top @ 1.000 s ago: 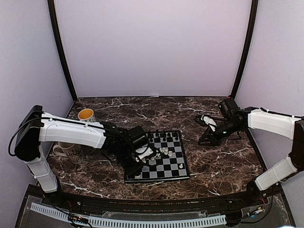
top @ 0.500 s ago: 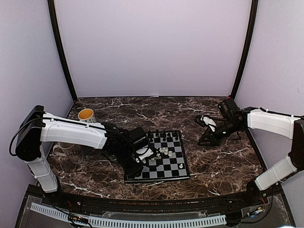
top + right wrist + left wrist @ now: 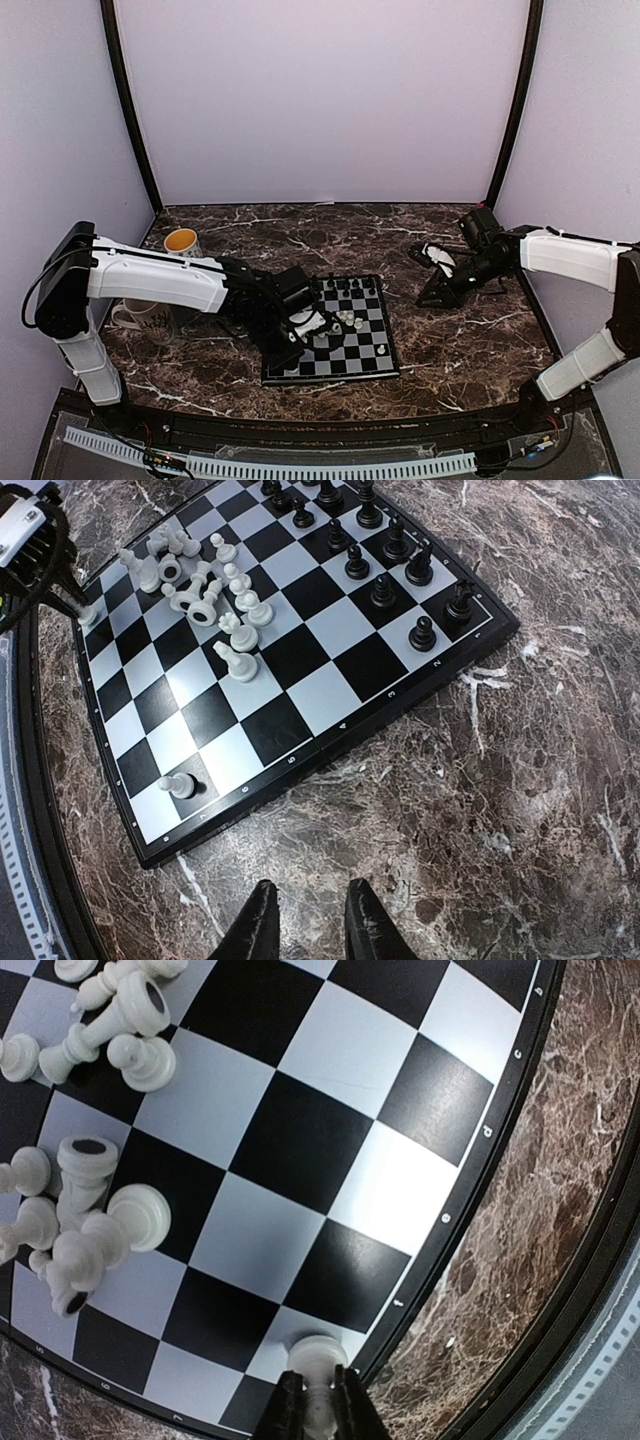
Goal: Set up the chess pieces on the board
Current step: Pick up the bishop from b1, then place the bishop on c1.
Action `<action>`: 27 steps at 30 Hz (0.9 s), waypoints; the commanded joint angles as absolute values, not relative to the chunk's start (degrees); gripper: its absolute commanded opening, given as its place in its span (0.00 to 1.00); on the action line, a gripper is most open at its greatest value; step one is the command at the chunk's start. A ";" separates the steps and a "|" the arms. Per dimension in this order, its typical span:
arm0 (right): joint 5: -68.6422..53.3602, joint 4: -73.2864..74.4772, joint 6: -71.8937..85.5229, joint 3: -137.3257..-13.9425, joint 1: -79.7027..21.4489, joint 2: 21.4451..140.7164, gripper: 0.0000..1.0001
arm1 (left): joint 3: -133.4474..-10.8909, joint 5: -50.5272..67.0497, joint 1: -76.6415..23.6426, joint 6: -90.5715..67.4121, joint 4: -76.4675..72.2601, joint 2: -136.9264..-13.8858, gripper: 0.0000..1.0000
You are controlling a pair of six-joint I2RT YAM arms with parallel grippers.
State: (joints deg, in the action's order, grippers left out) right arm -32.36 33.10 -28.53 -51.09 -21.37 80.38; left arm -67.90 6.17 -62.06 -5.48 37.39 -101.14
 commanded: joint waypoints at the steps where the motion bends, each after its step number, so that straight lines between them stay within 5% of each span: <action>1: -33.09 33.62 -29.28 -52.15 -21.20 80.89 0.24 | -70.58 6.78 -62.49 -4.32 37.19 -101.03 0.10; 27: -33.00 34.10 -29.89 -52.25 -21.23 81.12 0.24 | -74.00 6.44 -63.81 -4.17 36.65 -105.97 0.13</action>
